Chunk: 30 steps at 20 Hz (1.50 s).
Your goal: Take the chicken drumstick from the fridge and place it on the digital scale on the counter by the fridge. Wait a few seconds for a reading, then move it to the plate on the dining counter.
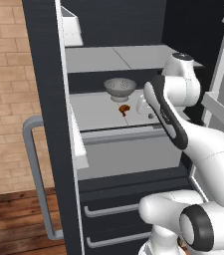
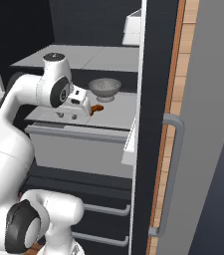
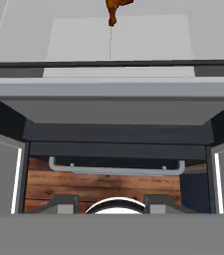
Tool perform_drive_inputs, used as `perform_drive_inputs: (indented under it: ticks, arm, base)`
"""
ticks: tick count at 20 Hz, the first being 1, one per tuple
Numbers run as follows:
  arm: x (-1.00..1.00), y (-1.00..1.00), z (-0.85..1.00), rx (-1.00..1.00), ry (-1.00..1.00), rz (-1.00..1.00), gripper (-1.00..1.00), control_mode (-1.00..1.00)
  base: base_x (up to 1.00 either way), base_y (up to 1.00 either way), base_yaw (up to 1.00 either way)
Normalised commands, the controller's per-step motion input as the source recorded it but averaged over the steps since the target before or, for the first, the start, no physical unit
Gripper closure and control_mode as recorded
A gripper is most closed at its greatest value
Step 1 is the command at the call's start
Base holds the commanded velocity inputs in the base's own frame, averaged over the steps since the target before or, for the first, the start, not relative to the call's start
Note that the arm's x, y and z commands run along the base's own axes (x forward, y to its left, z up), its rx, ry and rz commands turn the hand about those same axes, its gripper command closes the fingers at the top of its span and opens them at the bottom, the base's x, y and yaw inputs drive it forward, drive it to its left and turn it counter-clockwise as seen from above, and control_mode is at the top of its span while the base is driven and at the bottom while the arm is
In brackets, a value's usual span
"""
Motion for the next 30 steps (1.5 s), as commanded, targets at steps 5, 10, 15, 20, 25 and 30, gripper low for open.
perform_drive_inputs:
  ticks: [5, 10, 15, 20, 25, 30]
  arm:
    - [-0.26, 0.04, -0.01, 0.00, -0.06, 0.00, -1.00, -1.00]
    - [-0.06, 0.23, -0.21, 0.00, -0.14, 0.00, -1.00, -1.00]
    - [0.12, 0.02, -0.20, 0.00, -0.11, 0.00, -1.00, -1.00]
    - [0.45, 0.00, -0.16, -0.01, 0.00, 0.00, -1.00, -1.00]
    - [0.64, 0.00, 0.00, 0.00, 0.00, 0.00, -1.00, -1.00]
    - [0.60, 0.00, -0.14, -0.03, 0.00, 0.00, -1.00, -1.00]
  base:
    - [0.00, 0.00, 0.00]
    - [0.00, 0.00, 0.00]
    - [0.00, 0.00, 0.00]
    - [0.00, 0.00, 0.00]
    - [0.00, 0.00, 0.00]
    - [0.00, 0.00, 0.00]
